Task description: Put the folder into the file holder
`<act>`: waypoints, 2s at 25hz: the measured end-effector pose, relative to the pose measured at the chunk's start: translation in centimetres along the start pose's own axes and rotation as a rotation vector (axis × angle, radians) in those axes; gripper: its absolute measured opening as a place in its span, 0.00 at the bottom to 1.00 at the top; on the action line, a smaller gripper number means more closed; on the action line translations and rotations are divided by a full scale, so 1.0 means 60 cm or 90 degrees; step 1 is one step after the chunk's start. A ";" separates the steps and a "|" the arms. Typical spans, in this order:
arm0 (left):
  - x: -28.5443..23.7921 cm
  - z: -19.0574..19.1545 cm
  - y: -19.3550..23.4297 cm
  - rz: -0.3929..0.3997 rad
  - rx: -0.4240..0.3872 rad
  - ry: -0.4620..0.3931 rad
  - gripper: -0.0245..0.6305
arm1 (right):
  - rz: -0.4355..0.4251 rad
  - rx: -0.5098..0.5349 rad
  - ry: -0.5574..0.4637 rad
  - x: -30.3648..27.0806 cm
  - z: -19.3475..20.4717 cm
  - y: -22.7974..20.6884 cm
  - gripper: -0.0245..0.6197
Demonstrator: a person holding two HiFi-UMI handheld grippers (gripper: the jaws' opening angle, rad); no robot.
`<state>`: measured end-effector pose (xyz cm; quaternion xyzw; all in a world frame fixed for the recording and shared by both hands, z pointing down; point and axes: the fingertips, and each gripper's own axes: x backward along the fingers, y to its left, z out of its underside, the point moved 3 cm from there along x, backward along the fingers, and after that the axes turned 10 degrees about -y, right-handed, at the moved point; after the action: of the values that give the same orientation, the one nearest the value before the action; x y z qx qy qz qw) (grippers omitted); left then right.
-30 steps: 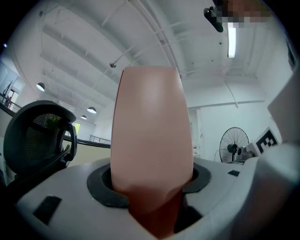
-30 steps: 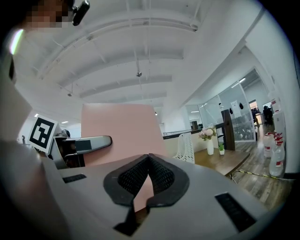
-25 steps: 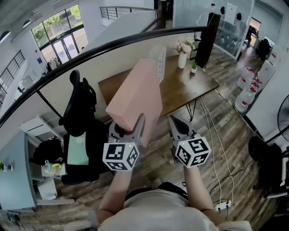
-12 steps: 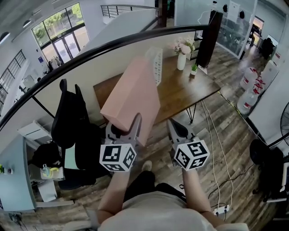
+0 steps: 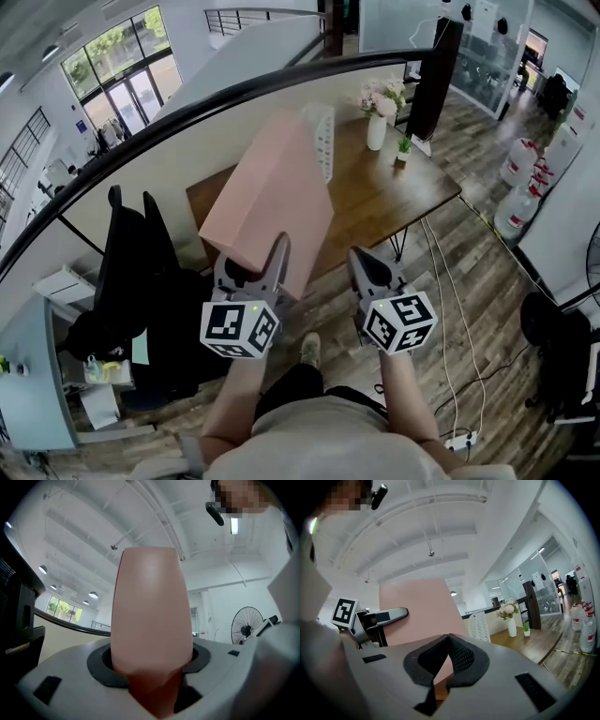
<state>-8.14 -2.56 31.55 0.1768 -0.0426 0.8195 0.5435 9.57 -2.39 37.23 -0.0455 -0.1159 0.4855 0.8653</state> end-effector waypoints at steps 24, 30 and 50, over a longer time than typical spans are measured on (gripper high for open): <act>-0.275 -0.077 0.163 0.036 -0.012 -0.156 0.48 | -0.004 0.046 -0.046 -0.294 -0.052 -0.111 0.05; -0.318 -0.081 0.187 0.054 -0.005 -0.182 0.48 | -0.008 0.056 -0.037 -0.338 -0.041 -0.113 0.05; -0.388 -0.026 0.199 0.044 -0.002 -0.164 0.48 | -0.005 0.055 -0.023 -0.388 -0.048 -0.172 0.05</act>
<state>-11.27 -27.40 23.75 0.2777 -0.1195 0.8083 0.5052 7.14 -27.51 32.76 0.0011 -0.1105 0.4877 0.8660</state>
